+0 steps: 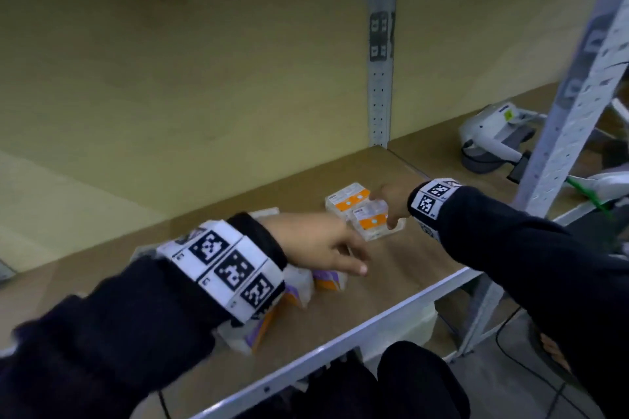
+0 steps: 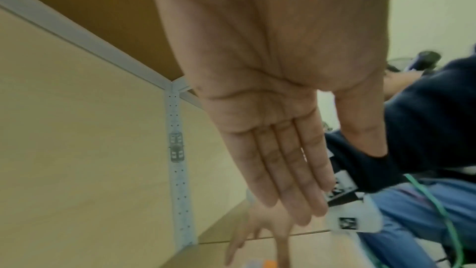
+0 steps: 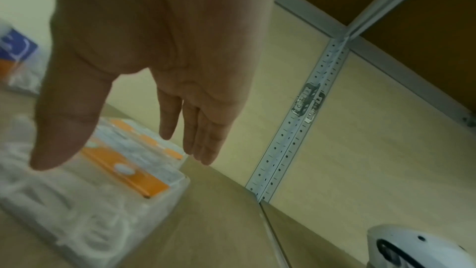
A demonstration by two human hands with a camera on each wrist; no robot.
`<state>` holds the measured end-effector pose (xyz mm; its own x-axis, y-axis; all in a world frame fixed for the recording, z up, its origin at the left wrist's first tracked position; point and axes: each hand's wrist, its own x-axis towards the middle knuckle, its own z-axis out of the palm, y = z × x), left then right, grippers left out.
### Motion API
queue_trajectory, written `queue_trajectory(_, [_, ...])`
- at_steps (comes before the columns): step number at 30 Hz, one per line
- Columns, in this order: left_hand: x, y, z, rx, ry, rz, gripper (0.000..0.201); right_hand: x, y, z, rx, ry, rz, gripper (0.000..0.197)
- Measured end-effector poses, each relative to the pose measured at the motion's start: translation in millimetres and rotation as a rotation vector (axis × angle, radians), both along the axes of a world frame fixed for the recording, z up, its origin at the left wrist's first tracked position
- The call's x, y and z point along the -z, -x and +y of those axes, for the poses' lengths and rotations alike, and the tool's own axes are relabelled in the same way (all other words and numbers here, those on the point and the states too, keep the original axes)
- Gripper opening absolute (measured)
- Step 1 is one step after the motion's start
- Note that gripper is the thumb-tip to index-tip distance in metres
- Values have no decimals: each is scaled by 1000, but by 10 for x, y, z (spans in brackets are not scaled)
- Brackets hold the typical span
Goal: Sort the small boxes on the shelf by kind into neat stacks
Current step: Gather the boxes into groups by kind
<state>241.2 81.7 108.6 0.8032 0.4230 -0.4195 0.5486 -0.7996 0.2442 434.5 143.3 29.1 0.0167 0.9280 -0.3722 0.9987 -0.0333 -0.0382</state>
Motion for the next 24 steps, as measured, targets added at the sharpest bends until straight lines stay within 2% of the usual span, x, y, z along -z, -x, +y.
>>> queue_trajectory(5, [-130, -291, 639, -106, -128, 59, 38, 73, -38, 169, -60, 82, 1, 86])
queue_trajectory(13, [180, -685, 1269, -167, -232, 233, 46, 202, -289, 196, -106, 44, 83, 75])
queue_trajectory(15, [301, -774, 1354, -167, -251, 298, 49, 169, -391, 180, -70, 85, 110, 66])
queue_trajectory(18, [487, -863, 1526, -200, -255, 379, 55, 69, -519, 162, 16, 163, 251, 44])
queue_trajectory(20, [589, -886, 1632, -245, -281, 401, 57, 11, -572, 155, 39, 119, 247, 32])
queue_trajectory(21, [632, -943, 1665, -256, -282, 408, 55, 3, -608, 145, 54, 68, 226, 27])
queue_trajectory(24, [788, -985, 1826, -308, -257, 428, 32, 1, -623, 143, 64, -61, 223, 32])
